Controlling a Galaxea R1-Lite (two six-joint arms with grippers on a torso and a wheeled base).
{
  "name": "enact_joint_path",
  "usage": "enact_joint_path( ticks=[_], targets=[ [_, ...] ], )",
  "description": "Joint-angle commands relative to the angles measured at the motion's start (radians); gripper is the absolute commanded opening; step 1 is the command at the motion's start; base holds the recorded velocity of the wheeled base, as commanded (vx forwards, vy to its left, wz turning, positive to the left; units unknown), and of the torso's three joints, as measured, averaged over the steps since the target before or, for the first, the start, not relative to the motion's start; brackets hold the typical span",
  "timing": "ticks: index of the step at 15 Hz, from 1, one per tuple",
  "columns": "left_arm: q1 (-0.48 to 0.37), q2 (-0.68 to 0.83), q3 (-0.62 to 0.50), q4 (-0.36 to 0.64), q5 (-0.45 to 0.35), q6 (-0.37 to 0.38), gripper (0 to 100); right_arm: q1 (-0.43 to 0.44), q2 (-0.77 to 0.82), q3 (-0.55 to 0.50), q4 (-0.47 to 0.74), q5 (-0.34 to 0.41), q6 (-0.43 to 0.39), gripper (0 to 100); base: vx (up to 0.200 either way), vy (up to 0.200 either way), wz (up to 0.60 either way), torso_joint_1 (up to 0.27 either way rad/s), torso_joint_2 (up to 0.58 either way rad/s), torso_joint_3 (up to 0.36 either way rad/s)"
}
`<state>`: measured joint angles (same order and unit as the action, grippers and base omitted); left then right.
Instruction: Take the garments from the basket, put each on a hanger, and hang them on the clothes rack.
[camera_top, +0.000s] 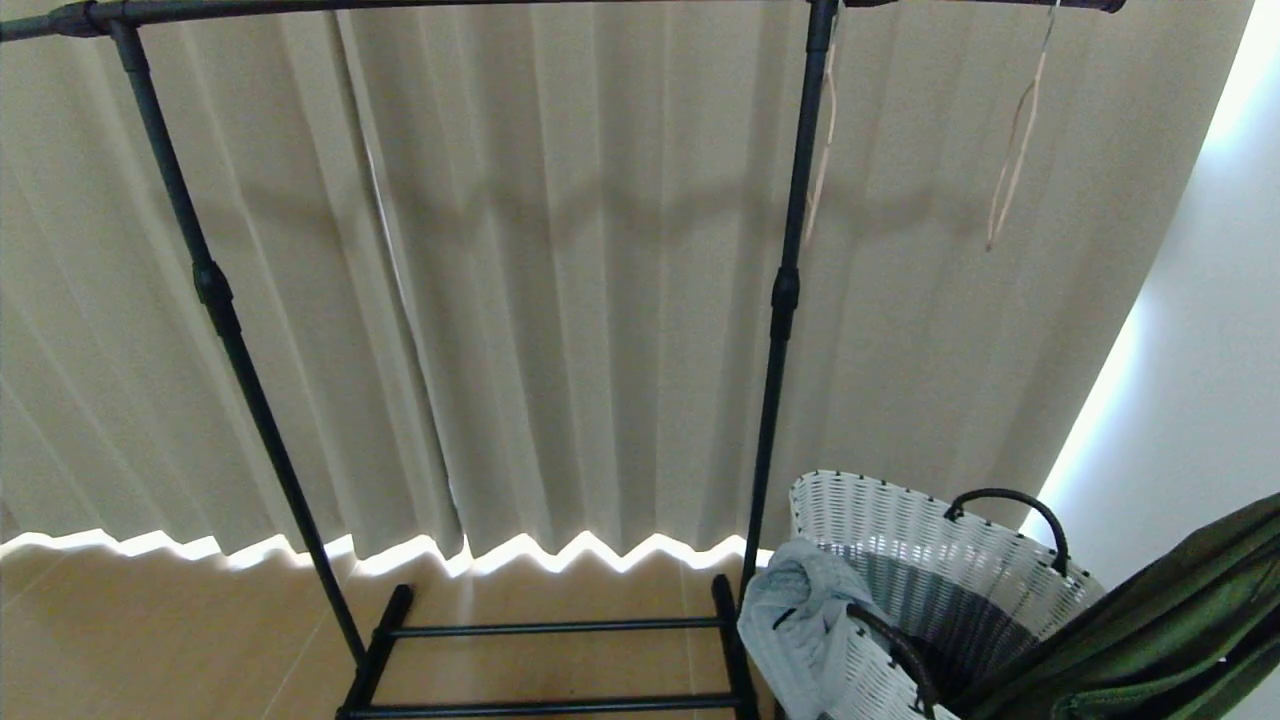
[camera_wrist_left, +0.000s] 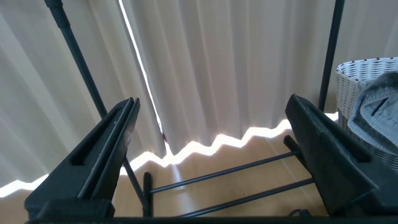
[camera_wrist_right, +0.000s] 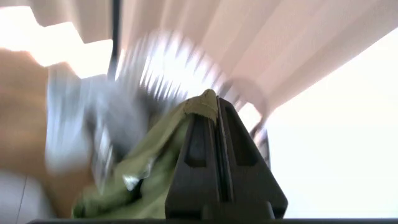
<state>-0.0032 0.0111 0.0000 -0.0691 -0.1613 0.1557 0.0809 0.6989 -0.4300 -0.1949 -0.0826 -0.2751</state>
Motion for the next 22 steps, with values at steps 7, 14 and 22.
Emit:
enact_joint_path(
  ticks=[7,14,22],
  targets=[
    [0.0,0.0,0.0,0.0,0.0,-0.001,100,0.0,-0.047,0.022,0.003,0.0,-0.001,0,0.0,0.029,0.0,0.001,0.0,0.0],
    [0.0,0.0,0.0,0.0,0.0,0.001,100,0.0,-0.053,0.022,0.029,0.004,-0.001,0,0.0,0.2,0.0,0.001,0.0,0.002],
    [0.0,0.0,0.0,0.0,0.0,0.001,100,0.004,-0.045,0.016,0.029,0.006,-0.003,0,0.0,0.15,0.0,0.001,0.0,0.001]
  ],
)
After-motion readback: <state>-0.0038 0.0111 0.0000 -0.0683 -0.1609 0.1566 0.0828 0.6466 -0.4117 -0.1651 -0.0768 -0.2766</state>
